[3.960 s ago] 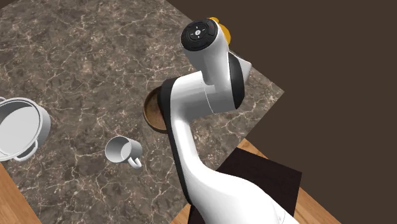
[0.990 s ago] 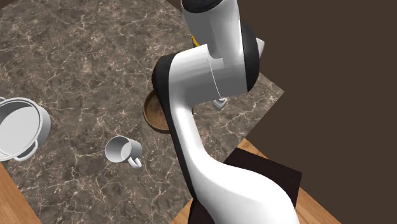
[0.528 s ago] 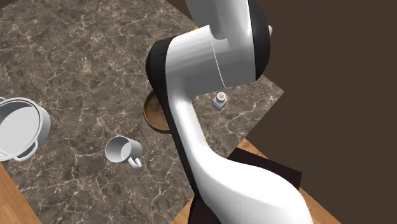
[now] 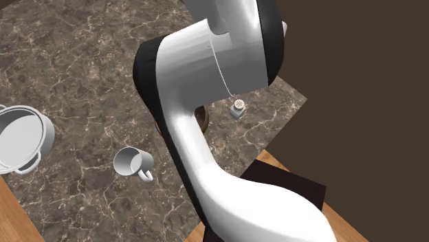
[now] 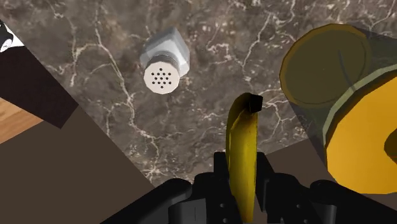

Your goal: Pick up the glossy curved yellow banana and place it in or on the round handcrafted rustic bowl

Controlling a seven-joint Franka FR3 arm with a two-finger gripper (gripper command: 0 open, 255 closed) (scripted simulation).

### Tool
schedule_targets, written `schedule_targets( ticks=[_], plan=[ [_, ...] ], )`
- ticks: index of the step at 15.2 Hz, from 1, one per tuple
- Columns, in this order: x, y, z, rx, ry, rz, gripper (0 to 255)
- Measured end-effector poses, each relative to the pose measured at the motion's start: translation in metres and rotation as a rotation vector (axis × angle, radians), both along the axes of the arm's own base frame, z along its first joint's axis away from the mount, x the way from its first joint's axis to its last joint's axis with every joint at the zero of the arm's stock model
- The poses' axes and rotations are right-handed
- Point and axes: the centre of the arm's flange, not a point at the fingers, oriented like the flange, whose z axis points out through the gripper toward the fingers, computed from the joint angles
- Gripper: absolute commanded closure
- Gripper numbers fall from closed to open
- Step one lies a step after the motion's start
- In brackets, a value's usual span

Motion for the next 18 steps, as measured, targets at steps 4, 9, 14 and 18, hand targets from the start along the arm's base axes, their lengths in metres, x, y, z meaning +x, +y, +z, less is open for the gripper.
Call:
schedule_targets(
  ticks=[4, 9, 14, 18],
  plan=[
    [-0.036, 0.035, -0.002, 0.0, 0.0, 0.001, 255],
    [-0.088, 0.076, -0.005, 0.0, 0.0, 0.001, 255],
    [-0.139, 0.121, -0.005, 0.0, -0.001, 0.0, 255],
    [-0.15, 0.13, -0.021, 0.0, 0.0, 0.0, 255]
  ],
)
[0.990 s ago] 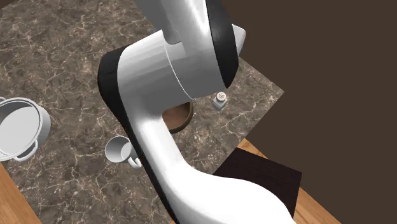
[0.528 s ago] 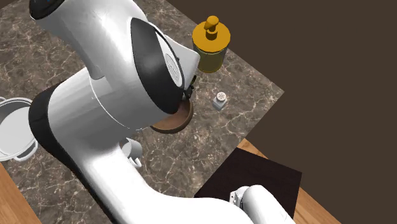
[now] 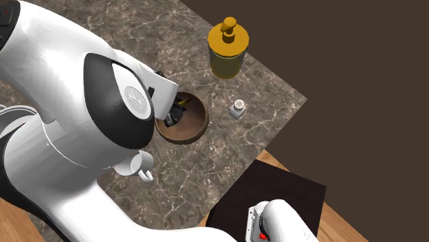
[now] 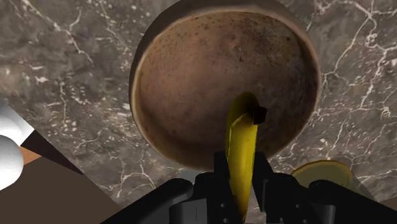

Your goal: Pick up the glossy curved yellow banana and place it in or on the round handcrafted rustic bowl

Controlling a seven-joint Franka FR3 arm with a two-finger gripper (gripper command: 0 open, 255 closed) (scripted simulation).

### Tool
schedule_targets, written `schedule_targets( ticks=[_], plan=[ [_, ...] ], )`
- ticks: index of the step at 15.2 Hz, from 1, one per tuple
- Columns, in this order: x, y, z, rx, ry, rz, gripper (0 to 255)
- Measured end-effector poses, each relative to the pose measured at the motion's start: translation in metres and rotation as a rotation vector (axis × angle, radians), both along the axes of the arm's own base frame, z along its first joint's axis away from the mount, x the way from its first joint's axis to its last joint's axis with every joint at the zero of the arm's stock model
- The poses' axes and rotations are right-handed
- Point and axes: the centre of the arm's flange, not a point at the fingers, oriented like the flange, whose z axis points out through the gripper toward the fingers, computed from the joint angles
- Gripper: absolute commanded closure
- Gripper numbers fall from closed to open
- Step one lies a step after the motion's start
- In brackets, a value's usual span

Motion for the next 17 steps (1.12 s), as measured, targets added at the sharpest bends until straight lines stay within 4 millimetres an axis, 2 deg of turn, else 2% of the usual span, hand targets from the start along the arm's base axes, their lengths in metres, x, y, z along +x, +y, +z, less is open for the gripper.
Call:
schedule_targets(
  ticks=[8, 14, 15, 17],
  plan=[
    [0.0, -0.001, -0.043, 0.0, 0.0, 0.0, 255],
    [0.0, 0.0, -0.049, 0.0, 0.0, 0.0, 255],
    [0.0, 0.0, -0.049, 0.0, 0.0, 0.0, 0],
    [0.0, 0.0, -0.049, 0.0, 0.0, 0.0, 0]
  ],
)
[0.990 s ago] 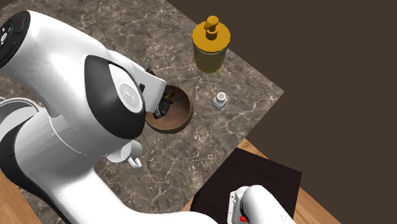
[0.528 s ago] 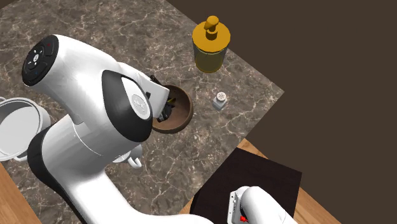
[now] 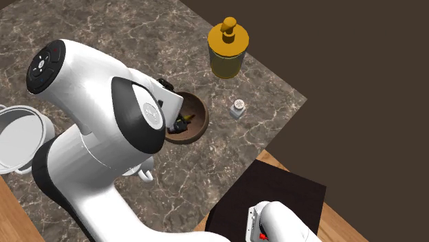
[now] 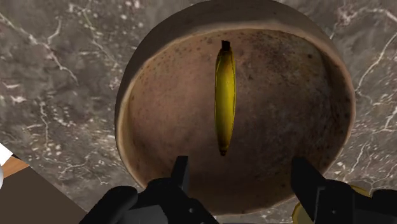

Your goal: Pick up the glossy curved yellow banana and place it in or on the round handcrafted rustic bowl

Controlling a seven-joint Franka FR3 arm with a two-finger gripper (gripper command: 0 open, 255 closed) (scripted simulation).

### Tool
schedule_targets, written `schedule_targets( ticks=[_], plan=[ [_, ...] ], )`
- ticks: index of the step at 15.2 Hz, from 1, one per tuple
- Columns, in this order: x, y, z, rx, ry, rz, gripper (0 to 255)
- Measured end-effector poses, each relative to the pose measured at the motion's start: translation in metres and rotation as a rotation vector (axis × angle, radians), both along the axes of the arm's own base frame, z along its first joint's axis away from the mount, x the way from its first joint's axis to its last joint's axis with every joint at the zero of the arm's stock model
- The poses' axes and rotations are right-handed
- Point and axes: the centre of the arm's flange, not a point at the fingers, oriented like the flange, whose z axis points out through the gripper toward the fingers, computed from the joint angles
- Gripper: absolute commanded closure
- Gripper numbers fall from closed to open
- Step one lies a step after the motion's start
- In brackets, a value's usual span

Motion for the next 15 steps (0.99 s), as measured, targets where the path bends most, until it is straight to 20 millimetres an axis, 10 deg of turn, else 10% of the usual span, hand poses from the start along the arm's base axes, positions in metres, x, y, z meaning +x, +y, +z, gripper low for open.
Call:
schedule_targets(
  ticks=[15],
  plan=[
    [-0.014, 0.01, 0.047, 0.0, 0.0, 0.0, 0]
  ],
)
